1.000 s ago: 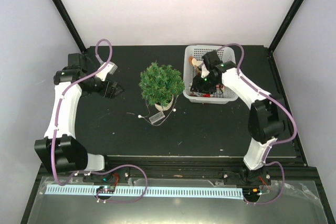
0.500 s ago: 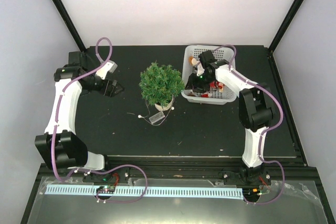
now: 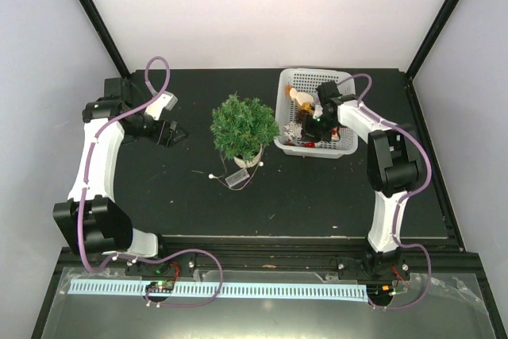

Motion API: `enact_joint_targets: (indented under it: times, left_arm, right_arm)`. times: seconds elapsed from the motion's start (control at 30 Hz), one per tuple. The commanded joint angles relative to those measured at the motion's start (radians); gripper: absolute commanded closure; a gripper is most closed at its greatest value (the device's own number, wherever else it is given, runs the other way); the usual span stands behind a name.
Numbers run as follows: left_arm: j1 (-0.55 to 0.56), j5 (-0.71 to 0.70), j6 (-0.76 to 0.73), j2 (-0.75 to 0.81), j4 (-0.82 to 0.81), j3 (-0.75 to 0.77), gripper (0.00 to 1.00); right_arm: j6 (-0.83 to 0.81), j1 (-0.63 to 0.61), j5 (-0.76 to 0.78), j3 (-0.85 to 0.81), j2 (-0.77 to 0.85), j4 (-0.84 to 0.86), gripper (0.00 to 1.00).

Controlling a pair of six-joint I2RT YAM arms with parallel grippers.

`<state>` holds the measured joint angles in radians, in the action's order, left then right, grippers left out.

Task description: Decorate the small christmas tree

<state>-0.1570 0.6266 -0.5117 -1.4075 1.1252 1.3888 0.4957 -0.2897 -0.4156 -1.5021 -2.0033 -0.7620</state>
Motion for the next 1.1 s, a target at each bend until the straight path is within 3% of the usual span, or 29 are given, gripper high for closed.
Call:
enact_joint_targets:
  times: [0.0,0.4,0.6,0.7,0.9,1.07]
  left_arm:
    - [0.0,0.005,0.007,-0.011,0.0,0.033,0.17]
    - [0.0,0.028,0.009,-0.007,-0.008,0.025,0.17]
    - [0.001,0.037,0.009,0.002,-0.014,0.011,0.18]
    - [0.0,0.04,0.01,0.007,-0.016,0.005,0.17]
    - [0.0,0.043,0.007,0.016,-0.018,-0.002,0.17]
    - [0.0,0.04,0.013,0.022,-0.036,-0.012,0.17]
  right_arm:
    - [-0.006,0.063,0.092,0.045,0.024,-0.014,0.99]
    - [0.04,0.261,0.408,0.161,0.138,-0.064,0.99]
    - [0.014,0.323,0.431,0.16,0.191,-0.066,0.98]
    - [0.007,0.31,0.343,0.159,0.239,-0.033,0.88]
    - [-0.031,0.19,0.328,0.081,0.33,-0.091,0.63]
    - [0.036,0.048,0.354,0.096,0.463,-0.178,0.53]
